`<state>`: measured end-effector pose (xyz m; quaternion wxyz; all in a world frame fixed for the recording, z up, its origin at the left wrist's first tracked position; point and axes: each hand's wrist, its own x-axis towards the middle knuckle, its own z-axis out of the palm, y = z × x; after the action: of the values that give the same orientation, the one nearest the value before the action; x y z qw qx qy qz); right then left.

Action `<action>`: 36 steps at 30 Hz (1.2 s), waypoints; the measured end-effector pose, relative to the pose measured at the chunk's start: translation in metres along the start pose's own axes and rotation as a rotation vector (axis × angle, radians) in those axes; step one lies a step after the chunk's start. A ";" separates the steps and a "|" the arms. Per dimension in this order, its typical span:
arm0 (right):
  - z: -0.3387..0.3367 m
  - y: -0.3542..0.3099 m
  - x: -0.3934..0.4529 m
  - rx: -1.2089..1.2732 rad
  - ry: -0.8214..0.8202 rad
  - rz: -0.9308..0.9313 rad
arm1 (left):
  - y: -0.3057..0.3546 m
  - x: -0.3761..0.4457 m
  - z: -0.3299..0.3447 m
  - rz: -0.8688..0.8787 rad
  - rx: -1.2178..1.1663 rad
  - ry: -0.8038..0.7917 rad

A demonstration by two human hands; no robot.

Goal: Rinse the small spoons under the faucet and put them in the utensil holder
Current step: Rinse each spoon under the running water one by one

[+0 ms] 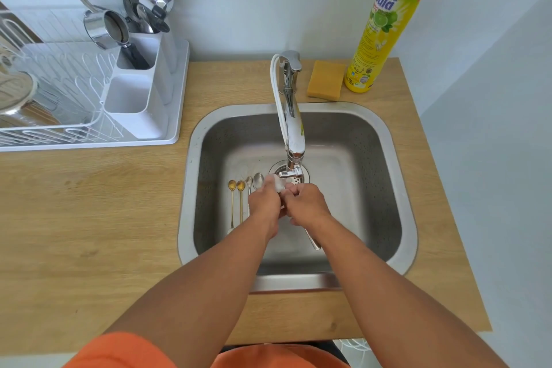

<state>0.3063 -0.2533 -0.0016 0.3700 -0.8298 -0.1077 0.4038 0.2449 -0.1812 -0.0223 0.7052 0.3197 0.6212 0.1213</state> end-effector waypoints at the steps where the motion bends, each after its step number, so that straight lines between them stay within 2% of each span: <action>1: 0.002 -0.002 0.001 0.012 -0.003 0.009 | 0.001 -0.001 -0.002 -0.018 -0.012 -0.031; 4: 0.003 -0.006 0.001 0.082 -0.040 0.031 | 0.004 -0.001 -0.008 -0.007 0.022 -0.125; 7: -0.002 -0.004 -0.005 0.197 -0.126 0.078 | 0.009 0.002 -0.012 0.024 0.057 -0.135; 12: -0.016 0.005 -0.017 0.584 -0.339 0.235 | 0.018 0.002 -0.001 -0.017 -0.066 -0.123; 14: -0.019 0.009 -0.019 0.674 -0.336 0.257 | 0.017 0.000 0.005 -0.031 -0.045 -0.150; 19: -0.020 0.009 -0.020 0.717 -0.244 0.249 | 0.004 -0.008 0.015 -0.064 0.043 -0.249; 24: -0.020 0.012 -0.022 0.591 -0.134 0.196 | -0.007 -0.012 0.019 -0.059 -0.063 -0.229; 28: -0.024 0.022 -0.026 0.376 -0.078 0.135 | -0.001 -0.009 0.018 -0.057 -0.031 -0.188; 32: -0.030 0.029 -0.028 0.271 -0.052 0.076 | 0.004 -0.004 0.013 -0.084 -0.020 -0.157; 36: -0.027 0.029 -0.029 -0.196 0.072 -0.135 | 0.005 -0.006 0.011 -0.095 -0.011 -0.078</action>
<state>0.3043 -0.3018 0.0055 0.3171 -0.8667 -0.1890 0.3355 0.2551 -0.1842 -0.0142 0.7356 0.2903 0.6070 0.0784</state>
